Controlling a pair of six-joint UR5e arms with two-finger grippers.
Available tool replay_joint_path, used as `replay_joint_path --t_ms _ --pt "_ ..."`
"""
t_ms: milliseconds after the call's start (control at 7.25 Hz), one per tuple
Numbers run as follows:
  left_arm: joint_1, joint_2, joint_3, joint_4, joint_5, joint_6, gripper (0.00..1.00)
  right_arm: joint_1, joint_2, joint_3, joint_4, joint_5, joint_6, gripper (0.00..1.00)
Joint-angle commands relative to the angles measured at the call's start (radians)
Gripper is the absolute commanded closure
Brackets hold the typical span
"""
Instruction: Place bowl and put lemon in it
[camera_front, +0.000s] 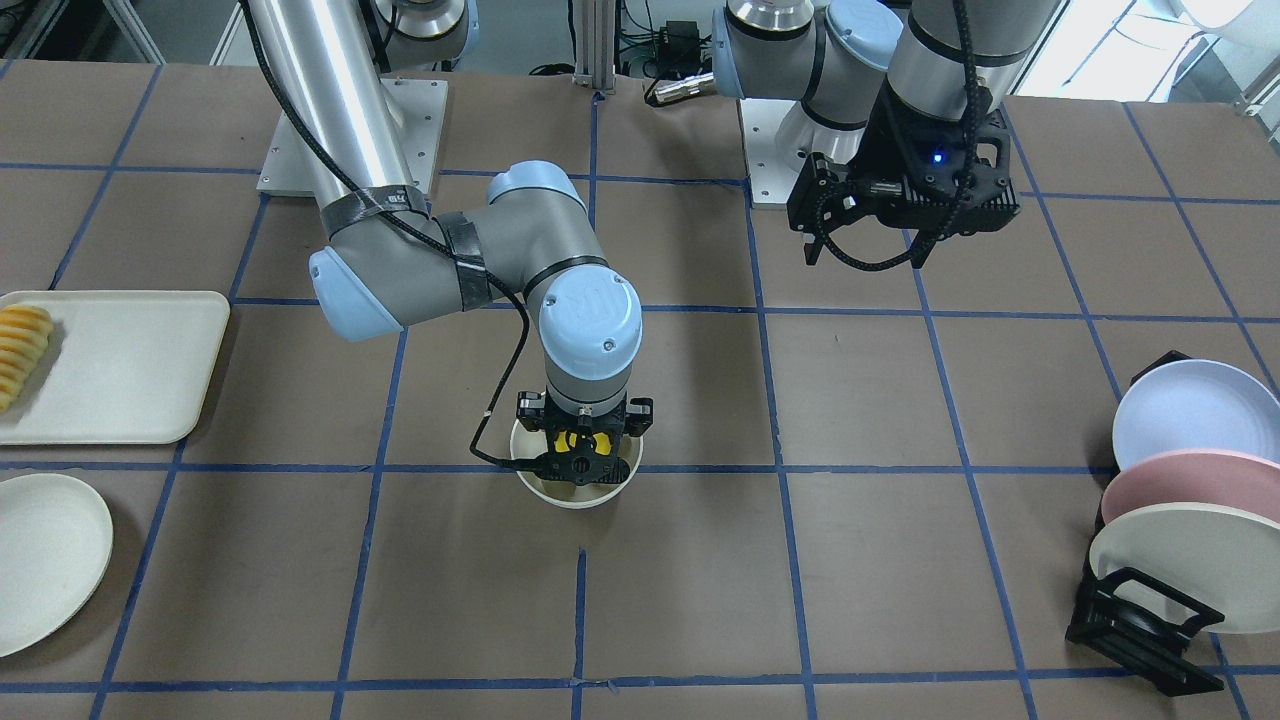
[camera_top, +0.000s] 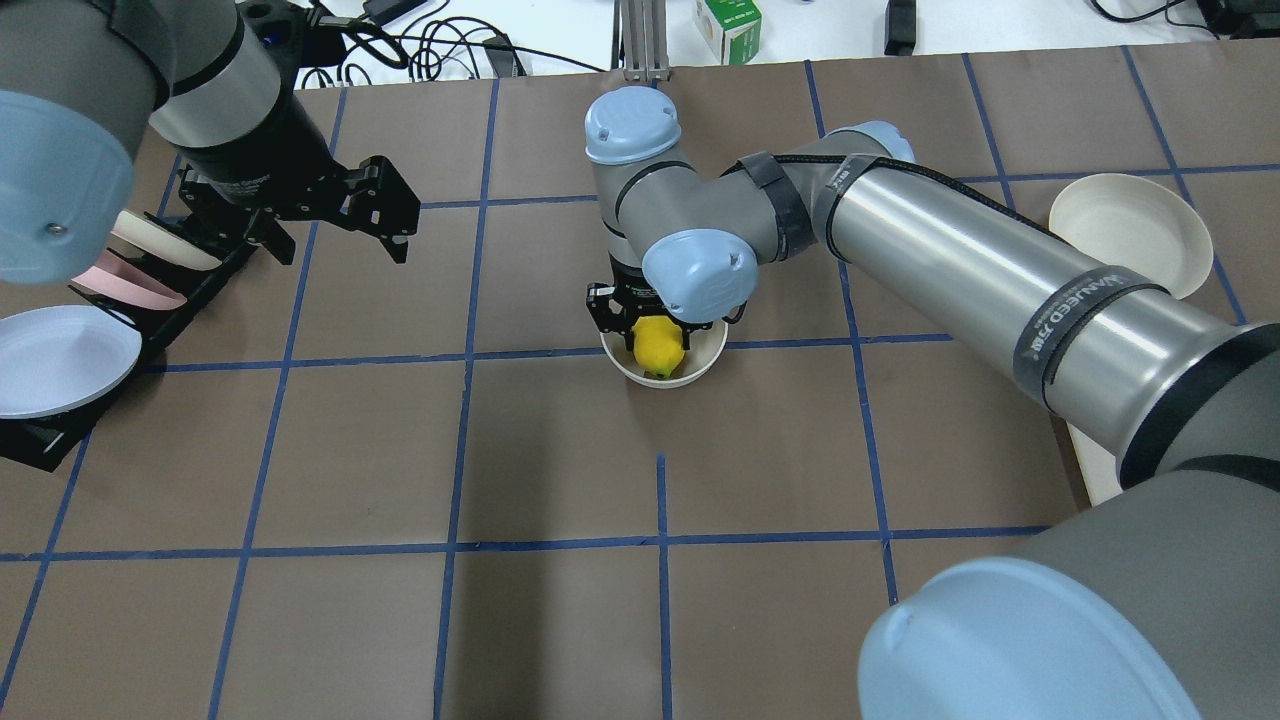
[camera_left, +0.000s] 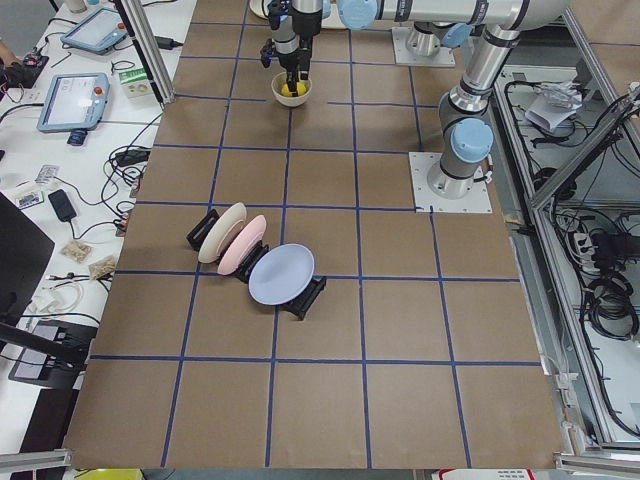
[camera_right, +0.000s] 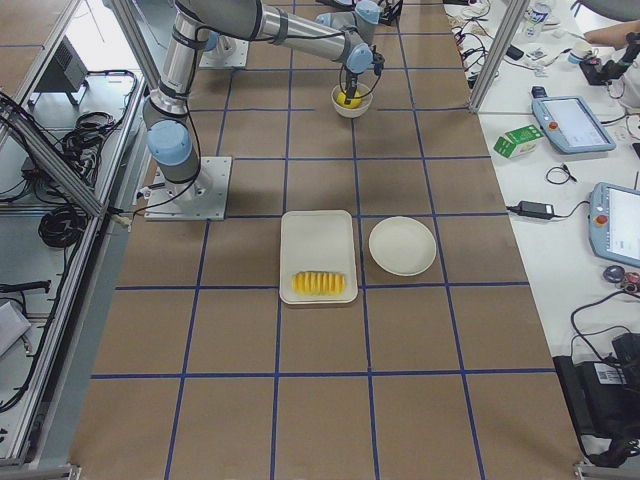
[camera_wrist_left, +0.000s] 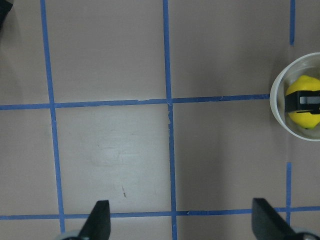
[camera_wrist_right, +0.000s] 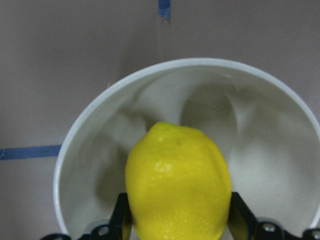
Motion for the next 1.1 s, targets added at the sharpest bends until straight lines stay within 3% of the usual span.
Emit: replay_joint_path --t_ms 0,138,966 --pt "0.001 0.001 -0.002 0.001 -0.001 0.000 0.00 0.000 0.006 0.000 0.001 -0.001 0.001 0.48" --pt "0.001 0.000 -0.003 0.003 0.001 0.000 0.00 0.000 0.006 0.000 0.001 -0.001 0.001 0.36" --pt "0.002 0.000 -0.007 0.003 -0.001 0.002 0.00 -0.012 -0.049 -0.005 0.015 -0.020 0.004 0.00"
